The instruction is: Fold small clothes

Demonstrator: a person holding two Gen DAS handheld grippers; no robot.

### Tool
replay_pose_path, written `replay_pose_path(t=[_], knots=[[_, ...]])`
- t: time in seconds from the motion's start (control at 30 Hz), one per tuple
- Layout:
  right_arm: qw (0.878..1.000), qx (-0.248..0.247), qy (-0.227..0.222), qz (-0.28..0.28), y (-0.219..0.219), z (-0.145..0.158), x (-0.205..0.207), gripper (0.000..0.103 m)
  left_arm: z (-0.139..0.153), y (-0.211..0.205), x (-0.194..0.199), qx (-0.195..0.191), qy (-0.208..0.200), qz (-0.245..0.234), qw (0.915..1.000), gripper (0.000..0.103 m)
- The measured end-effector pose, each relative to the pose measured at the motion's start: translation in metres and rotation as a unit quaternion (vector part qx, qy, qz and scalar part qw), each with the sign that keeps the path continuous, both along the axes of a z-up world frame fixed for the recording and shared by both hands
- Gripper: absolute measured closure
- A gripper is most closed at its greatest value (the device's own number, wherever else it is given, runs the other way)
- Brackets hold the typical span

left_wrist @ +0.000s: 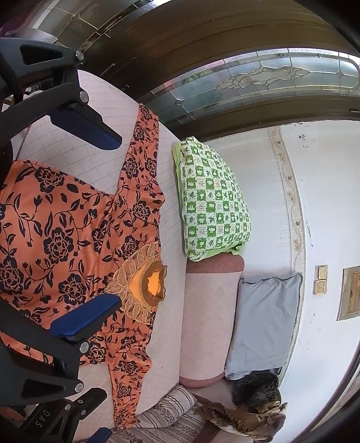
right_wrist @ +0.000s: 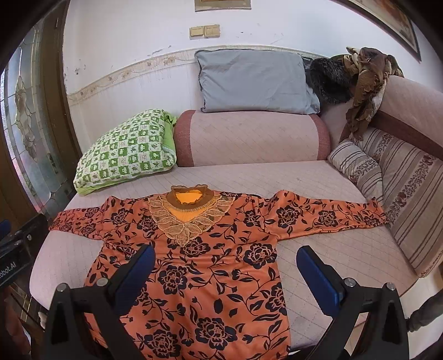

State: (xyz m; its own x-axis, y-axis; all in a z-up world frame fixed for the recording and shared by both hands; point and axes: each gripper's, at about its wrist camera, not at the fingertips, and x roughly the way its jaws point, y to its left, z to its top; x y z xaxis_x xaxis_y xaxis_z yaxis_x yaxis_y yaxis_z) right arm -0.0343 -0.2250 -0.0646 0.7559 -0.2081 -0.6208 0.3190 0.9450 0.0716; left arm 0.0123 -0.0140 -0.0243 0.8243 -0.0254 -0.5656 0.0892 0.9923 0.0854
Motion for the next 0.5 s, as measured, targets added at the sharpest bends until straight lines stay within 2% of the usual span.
replay_pose_path(t=[0.5], knots=[[1.0, -0.007, 0.004, 0.001, 0.0006, -0.0004, 0.0028, 0.0, -0.0056, -0.0051, 0.0005, 0.002, 0.002, -0.002, 1.0, 0.0]])
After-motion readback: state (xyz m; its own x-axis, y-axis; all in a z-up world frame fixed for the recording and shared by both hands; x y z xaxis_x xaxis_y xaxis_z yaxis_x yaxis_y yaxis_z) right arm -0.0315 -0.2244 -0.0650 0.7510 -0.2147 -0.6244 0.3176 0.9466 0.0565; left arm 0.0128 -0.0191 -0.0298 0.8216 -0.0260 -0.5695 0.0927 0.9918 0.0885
